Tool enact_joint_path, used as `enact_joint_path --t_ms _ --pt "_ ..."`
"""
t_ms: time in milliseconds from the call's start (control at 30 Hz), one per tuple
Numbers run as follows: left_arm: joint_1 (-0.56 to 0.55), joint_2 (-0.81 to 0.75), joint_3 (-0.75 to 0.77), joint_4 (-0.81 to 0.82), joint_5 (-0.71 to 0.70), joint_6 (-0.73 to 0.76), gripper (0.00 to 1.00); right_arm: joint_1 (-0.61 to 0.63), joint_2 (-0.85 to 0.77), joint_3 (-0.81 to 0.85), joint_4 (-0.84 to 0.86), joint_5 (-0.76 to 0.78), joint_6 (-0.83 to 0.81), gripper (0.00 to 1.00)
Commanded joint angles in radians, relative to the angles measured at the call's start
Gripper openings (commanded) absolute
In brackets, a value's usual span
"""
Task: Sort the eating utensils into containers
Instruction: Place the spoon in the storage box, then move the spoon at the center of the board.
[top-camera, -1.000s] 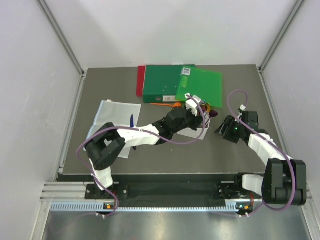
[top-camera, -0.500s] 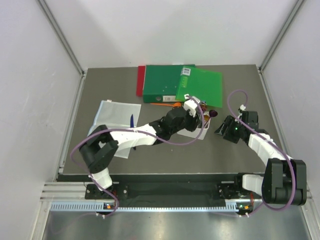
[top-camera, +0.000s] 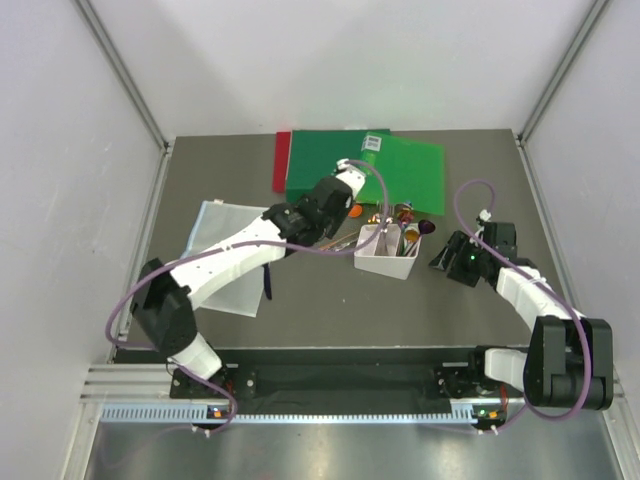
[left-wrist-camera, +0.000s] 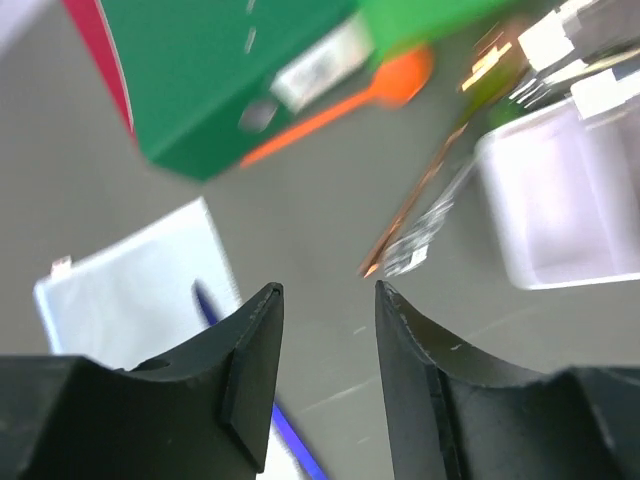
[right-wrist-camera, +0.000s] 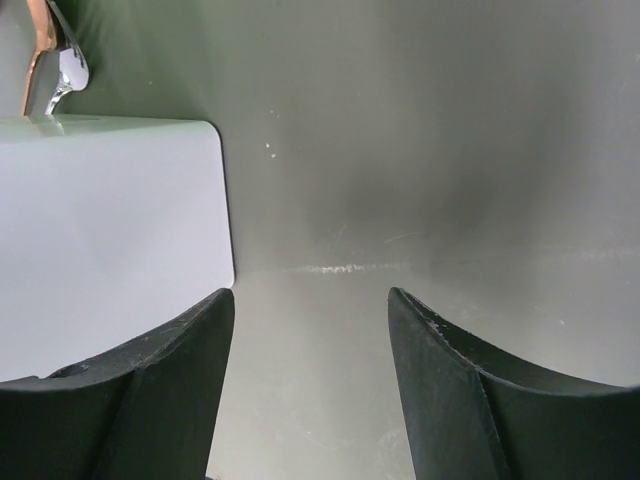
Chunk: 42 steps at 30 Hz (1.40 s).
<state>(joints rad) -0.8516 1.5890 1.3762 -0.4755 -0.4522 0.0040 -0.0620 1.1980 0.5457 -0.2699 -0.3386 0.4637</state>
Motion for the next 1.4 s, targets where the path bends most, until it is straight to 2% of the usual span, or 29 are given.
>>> enact_joint_path --t_ms 0,67,167,300,333,433,600,1067,1367 --pt "0.103 0.101 0.047 -0.132 0.177 0.114 0.47 -0.016 0.008 0.049 0.032 -0.004 -0.014 0.63" --pt "0.126 0.129 0.047 -0.054 0.213 0.174 0.48 -0.016 0.012 0.053 0.032 -0.002 -0.016 0.63" --pt "0.161 0.224 0.101 -0.041 0.309 0.2 0.48 -0.016 0.02 0.054 0.034 -0.007 -0.013 0.63" --pt "0.178 0.339 0.153 -0.032 0.42 0.206 0.48 -0.016 0.002 0.046 0.028 0.003 -0.011 0.63" --pt "0.177 0.35 0.17 -0.034 0.491 0.206 0.48 -0.016 -0.001 0.045 0.024 0.006 -0.011 0.63" --pt "0.177 0.373 0.15 0.013 0.552 0.189 0.48 -0.016 -0.008 0.04 0.014 0.012 -0.017 0.63" --pt "0.177 0.416 0.147 0.051 0.583 0.194 0.49 -0.016 -0.017 0.04 0.012 0.013 -0.019 0.63" --pt "0.177 0.562 0.251 0.009 0.673 0.232 0.49 -0.016 -0.017 0.025 0.021 0.013 -0.013 0.63" --pt "0.163 0.617 0.316 -0.097 0.739 0.249 0.47 -0.016 0.002 0.031 0.034 0.012 -0.01 0.63"
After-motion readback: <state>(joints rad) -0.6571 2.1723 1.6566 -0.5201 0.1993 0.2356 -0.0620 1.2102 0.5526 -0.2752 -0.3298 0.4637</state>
